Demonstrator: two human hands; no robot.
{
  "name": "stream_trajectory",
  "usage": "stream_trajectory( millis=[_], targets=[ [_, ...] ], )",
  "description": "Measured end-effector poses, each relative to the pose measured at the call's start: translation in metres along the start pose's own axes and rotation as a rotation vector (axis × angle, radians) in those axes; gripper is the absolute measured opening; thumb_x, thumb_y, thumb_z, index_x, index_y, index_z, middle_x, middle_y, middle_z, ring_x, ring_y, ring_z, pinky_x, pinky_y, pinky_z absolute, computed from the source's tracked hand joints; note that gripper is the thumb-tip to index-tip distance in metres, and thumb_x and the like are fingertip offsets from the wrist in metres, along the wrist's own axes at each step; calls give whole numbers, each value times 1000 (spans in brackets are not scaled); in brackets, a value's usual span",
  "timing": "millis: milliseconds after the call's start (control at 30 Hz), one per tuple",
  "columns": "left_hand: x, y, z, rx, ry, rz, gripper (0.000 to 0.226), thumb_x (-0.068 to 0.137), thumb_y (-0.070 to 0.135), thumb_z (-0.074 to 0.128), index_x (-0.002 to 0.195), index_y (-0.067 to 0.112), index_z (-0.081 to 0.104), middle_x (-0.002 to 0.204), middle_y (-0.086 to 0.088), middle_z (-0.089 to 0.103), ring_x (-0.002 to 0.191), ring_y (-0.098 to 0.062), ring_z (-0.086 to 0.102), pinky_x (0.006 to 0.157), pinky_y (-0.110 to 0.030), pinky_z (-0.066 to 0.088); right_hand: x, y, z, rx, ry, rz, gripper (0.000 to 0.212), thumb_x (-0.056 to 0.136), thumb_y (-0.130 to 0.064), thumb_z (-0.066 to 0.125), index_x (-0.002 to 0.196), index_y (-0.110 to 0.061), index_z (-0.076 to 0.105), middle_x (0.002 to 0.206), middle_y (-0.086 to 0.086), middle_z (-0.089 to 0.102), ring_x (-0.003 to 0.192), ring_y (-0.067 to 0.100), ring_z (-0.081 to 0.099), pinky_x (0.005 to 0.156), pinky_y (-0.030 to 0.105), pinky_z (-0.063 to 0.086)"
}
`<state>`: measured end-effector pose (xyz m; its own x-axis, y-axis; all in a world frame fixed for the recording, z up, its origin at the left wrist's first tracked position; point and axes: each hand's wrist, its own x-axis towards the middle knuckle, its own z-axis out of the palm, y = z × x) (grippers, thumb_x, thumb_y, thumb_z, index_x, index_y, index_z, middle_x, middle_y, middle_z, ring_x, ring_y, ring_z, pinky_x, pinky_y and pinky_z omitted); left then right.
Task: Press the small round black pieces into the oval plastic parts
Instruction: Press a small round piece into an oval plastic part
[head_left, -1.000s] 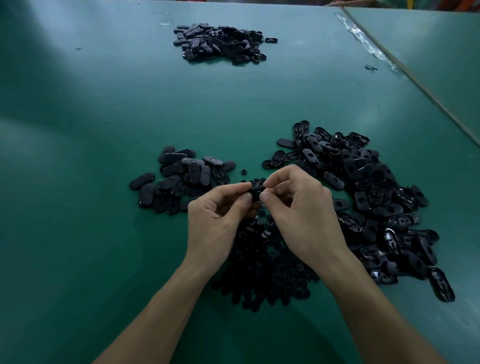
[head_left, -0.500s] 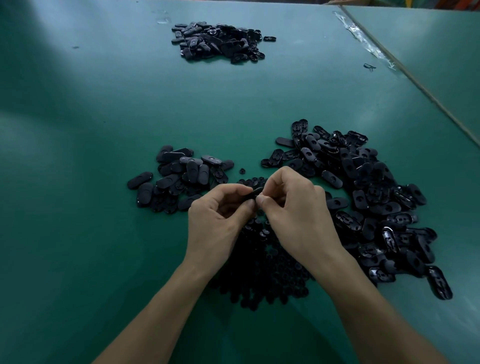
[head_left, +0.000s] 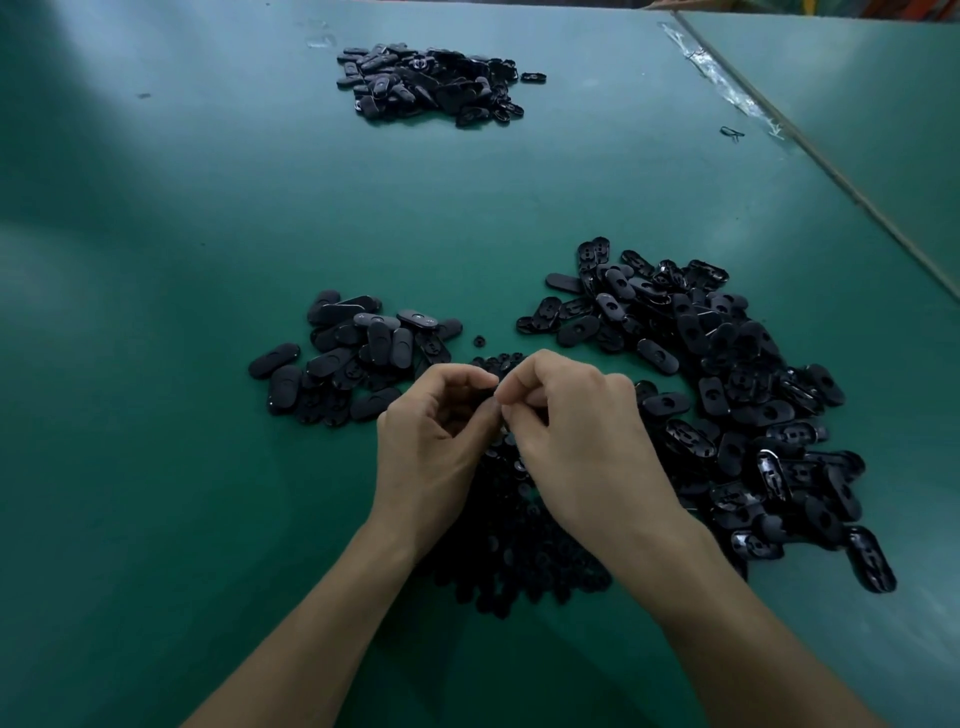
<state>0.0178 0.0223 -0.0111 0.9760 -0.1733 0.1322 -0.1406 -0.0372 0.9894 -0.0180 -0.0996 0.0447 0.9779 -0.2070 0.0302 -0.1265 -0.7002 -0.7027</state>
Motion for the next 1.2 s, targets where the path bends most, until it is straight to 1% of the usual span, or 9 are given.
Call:
stream_trajectory(
  millis=[67,133,200,300,433,667,933,1067,1200],
  targets=[
    [0,-2,0,-11,-1,-10,15,89,3,73,96,16,68,89,0,74,84,-20,73,79,-42,61,0,2,-3,12,-10,-15,14,96,-18,64,94,-32,67,91,-4,69,86,11,67,77,31,58],
    [0,-3,1,-41,-3,-26,16,90,3,72,98,15,68,90,-3,75,86,-23,73,81,-44,60,1,5,-7,17,28,-48,12,92,-17,70,96,-28,71,86,-12,69,82,2,66,75,18,55],
    [0,-2,2,-59,-3,-36,19,90,2,72,97,20,68,89,-1,75,84,-20,73,79,-38,60,4,9,-10,-25,70,-89,16,90,-17,73,104,-24,73,91,-14,66,84,0,62,76,9,50],
    [1,-1,1,-103,-13,-44,23,90,1,72,96,22,67,87,3,75,79,-11,71,72,-24,58,11,16,-14,-39,12,-104,27,90,-19,73,117,-25,72,105,-14,64,90,-1,58,77,2,41],
    [2,-2,0,-168,-1,-69,23,88,-2,73,97,19,68,84,0,76,75,-11,71,70,-19,56,16,23,-16,117,-78,-88,22,89,-14,74,109,-23,76,93,-17,71,87,-7,66,80,7,49],
    [2,-3,-2,-220,-3,-72,23,84,1,76,98,18,73,89,-2,77,79,-14,73,71,-20,58,18,32,-16,170,-82,-83,12,87,-18,76,99,-22,76,81,-13,72,78,0,68,71,15,55],
    [2,-4,-1,-231,-24,-72,23,81,6,78,97,22,76,86,-5,78,76,-17,74,72,-23,59,14,32,-10,215,-50,-29,10,87,-15,75,91,-25,72,75,-11,70,70,-1,66,61,8,48],
    [2,-4,-2,-250,-10,-69,21,77,13,82,93,26,79,86,-7,78,77,-20,75,73,-24,60,15,32,-12,249,-52,-20,11,86,-16,76,89,-25,73,75,-12,71,70,-1,67,62,10,50],
    [3,-6,-2,-234,13,-56,23,76,12,82,90,29,79,84,-6,77,75,-20,75,72,-25,60,14,32,-14,266,-74,-40,10,86,-15,76,91,-24,75,76,-14,72,72,0,69,64,12,51]
  ],
)
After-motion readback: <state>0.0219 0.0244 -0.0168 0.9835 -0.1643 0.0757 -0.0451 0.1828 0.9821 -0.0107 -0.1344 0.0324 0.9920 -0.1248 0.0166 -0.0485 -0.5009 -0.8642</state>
